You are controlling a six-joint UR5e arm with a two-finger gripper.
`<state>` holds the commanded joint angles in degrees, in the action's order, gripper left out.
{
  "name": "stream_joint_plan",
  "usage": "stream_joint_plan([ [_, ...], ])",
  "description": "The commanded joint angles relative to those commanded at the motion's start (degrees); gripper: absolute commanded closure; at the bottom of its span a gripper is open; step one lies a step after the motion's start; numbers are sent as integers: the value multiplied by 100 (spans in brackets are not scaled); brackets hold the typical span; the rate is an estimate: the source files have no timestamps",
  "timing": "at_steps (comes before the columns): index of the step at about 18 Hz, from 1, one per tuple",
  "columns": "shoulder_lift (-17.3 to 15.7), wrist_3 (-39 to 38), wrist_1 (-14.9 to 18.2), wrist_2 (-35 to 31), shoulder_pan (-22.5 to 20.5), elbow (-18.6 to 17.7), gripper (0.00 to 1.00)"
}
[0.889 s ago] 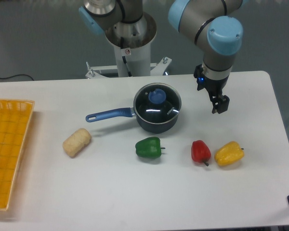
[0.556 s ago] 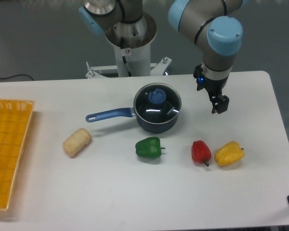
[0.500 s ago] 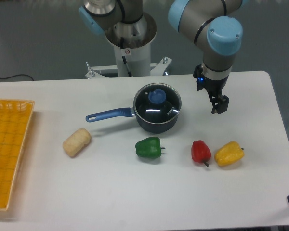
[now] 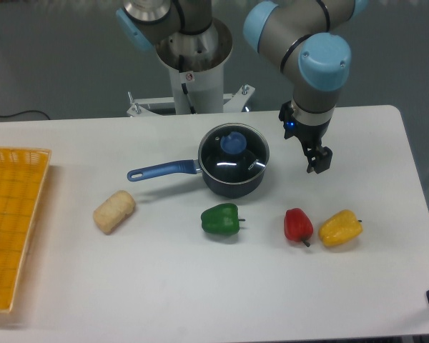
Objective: Open the lid
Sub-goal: 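Move the gripper over the saucepan and lower it to the lid knob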
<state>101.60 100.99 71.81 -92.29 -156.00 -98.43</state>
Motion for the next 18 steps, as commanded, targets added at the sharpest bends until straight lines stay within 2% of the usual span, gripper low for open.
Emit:
stream_joint_plan([
  [8,-61,-369,52,-210,377,-176,0],
  [11,-324,-360,44,-368,492,-474,0],
  [18,-606,-369,62,-483,861,-826,0],
])
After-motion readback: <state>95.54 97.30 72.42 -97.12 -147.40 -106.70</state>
